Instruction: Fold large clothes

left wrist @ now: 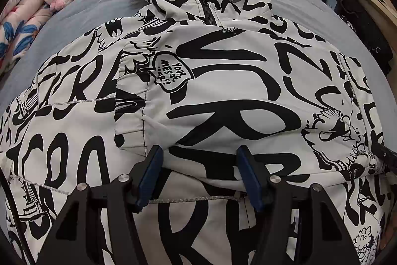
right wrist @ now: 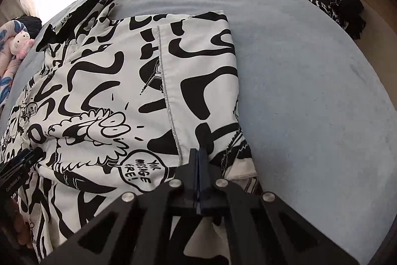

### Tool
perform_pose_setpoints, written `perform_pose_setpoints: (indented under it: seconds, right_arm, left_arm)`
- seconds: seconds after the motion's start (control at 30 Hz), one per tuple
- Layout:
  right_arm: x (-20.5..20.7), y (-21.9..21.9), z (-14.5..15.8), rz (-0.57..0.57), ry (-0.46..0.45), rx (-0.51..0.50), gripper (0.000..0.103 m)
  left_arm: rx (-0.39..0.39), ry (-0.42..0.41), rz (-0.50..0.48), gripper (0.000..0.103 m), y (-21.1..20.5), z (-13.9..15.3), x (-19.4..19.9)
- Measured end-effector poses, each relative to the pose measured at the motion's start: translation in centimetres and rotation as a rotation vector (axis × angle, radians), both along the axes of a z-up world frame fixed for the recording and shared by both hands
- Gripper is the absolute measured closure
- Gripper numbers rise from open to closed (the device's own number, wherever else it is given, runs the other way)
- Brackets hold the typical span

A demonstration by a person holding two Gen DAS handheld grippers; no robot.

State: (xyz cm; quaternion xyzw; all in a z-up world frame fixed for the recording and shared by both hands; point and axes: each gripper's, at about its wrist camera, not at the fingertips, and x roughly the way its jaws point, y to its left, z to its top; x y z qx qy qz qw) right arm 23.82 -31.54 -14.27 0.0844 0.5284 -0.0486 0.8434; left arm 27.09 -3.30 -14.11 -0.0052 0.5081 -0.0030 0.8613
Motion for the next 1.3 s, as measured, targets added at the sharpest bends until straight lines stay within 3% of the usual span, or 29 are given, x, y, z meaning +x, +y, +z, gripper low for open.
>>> perform_pose_setpoints:
  seconds: [0.3,0.47,0.53,0.63,1.3]
  right_arm:
    - [-0.7,0.6,0.4,-0.013,-0.003,-0.024,0.100]
    - [-1.1,1.9,1.6,-0.009,-0.014,-0.031,0.091]
    - [-1.4,2.2,2.2,-0.005,-0.016,-0.014,0.077]
    - [-2.0,2.7,3.1,-0.010,-0.022,0.000,0.067]
    - [-8.2,7.4,8.3,0.084,-0.086,-0.001,0.066]
  left_arm:
    - [-0.001,0.004,0.020,0.042,0.0,0.6,-0.8]
    - [-0.010,0.012,0.038,0.039,0.2,1.8,-1.7]
    - [-0.003,0.011,0.037,0.038,0.1,2.4,-2.1]
    - [0.007,-0.002,0.044,0.036,0.2,3.7,-2.9]
    - [0.024,-0.090,0.035,0.033,1.9,10.3,-11.4]
